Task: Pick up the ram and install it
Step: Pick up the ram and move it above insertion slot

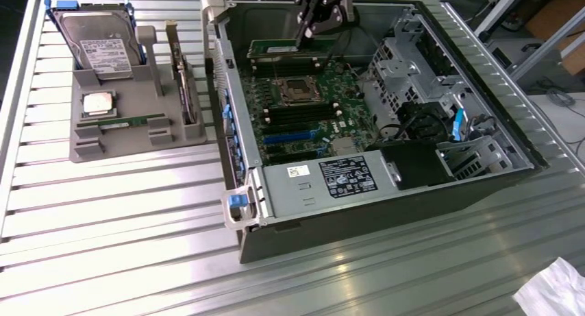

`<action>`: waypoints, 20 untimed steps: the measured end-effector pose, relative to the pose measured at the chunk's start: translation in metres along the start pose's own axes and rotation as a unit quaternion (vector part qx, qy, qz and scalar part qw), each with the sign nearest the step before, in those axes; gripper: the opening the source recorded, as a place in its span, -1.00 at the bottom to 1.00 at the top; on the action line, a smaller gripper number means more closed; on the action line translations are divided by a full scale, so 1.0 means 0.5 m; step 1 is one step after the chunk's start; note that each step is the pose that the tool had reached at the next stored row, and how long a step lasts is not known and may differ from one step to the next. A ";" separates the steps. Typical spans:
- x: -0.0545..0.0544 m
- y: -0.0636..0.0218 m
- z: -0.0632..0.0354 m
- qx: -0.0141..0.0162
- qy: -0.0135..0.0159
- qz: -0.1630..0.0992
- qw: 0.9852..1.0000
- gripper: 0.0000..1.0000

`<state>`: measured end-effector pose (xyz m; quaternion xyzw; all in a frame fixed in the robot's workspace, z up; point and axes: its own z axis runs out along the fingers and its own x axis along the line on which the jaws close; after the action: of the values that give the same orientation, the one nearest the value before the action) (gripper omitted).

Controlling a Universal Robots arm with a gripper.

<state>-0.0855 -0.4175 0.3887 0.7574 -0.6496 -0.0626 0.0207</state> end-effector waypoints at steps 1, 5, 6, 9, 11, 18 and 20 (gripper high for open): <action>0.000 -0.003 0.000 0.000 0.000 0.000 1.000 -0.73; 0.003 -0.019 -0.002 -0.003 0.000 0.000 1.000 -0.73; 0.003 -0.022 -0.003 -0.003 0.000 0.000 1.000 -0.73; 0.005 -0.031 -0.004 -0.004 -0.001 0.000 1.000 -0.73; 0.006 -0.038 -0.005 -0.005 -0.001 0.000 1.000 -0.73; 0.009 -0.057 -0.007 -0.007 -0.001 0.000 1.000 -0.73; 0.009 -0.060 -0.008 -0.008 -0.001 0.000 1.000 -0.73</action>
<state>-0.0547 -0.4175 0.3887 0.7568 -0.6495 -0.0687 0.0260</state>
